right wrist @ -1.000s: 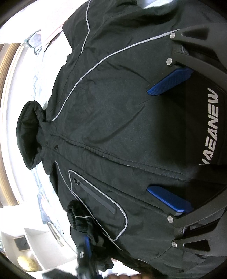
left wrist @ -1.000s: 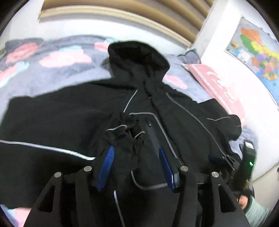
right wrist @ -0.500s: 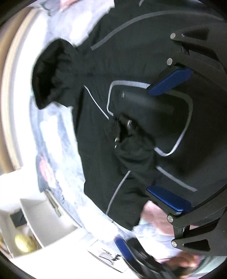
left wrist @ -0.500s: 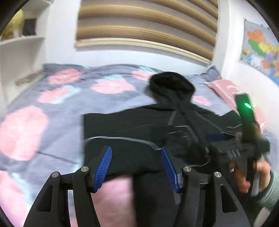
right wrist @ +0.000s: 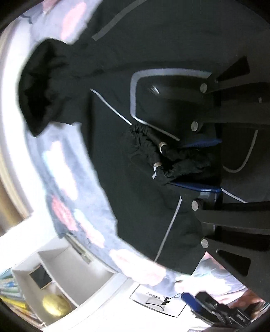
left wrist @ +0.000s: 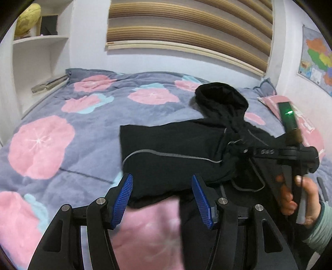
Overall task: Fold large clothes
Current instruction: 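Grasp the other sleeve cuff with the right gripper and lift it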
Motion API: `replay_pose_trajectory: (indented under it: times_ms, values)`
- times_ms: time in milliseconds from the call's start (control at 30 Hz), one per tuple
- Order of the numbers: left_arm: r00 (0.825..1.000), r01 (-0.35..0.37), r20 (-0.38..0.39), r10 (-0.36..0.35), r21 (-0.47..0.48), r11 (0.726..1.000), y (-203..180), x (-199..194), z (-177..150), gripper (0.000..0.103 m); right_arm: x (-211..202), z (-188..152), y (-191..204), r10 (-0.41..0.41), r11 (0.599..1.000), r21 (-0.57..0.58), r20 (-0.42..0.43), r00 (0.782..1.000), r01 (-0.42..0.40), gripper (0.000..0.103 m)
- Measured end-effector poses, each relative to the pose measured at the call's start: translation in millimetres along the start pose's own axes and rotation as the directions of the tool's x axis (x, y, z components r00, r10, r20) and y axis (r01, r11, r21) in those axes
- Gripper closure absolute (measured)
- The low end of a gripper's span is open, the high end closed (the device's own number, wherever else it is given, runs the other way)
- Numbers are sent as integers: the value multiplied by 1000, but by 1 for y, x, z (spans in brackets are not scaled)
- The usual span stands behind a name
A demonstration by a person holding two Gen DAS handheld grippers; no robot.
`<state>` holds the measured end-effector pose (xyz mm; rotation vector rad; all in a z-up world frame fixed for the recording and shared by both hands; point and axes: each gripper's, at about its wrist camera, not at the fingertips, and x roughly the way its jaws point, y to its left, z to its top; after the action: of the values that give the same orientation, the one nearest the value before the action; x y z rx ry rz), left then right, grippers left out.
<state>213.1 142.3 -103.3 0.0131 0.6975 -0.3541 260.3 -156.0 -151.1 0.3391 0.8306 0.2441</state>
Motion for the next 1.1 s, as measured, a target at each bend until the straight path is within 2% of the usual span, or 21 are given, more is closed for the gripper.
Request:
replay_pose_trajectory:
  times_ms: [133,300,367,467,567,633,733,800,933,967,1033,1100]
  values:
    - [1000,18,8,-19,43,999,-28,11,22,43,-55,14,-22,-54,999,-1,98,994,54,74]
    - [997,70,22,-73,90,993,-67,21,41,43,-120,27,-78,-111,992,73,181,977,99,74]
    - [996,88,9,-89,101,991,-82,30,47,43,-145,27,-102,-191,981,64,224,956,181,74]
    - [993,120,-28,-118,100,988,-102,54,52,43,-166,25,-134,-284,959,64,245,927,277,74]
    - [987,133,-99,-124,93,987,-121,91,47,43,-166,19,-172,-338,941,81,212,917,328,74]
    - [981,112,-171,-94,96,989,-133,125,36,43,-154,9,-201,-348,936,105,149,926,335,74]
    - [966,57,-257,-30,99,993,-141,164,16,43,-126,-14,-239,-375,919,149,50,926,365,71]
    - [960,34,-279,-1,114,993,-143,181,5,43,-109,-27,-261,-372,911,183,-23,928,370,61]
    - [962,54,-272,-23,105,993,-141,177,4,42,-121,-34,-273,-327,917,234,-23,945,323,57]
    - [963,57,-268,-30,94,994,-139,174,4,41,-132,-31,-269,-335,912,250,-4,942,325,51]
    - [968,79,-243,-63,57,995,-138,163,7,41,-156,-21,-256,-361,909,249,71,930,334,48]
    - [967,151,-207,-147,4,988,-137,149,13,41,-175,-10,-234,-340,928,214,155,927,305,36]
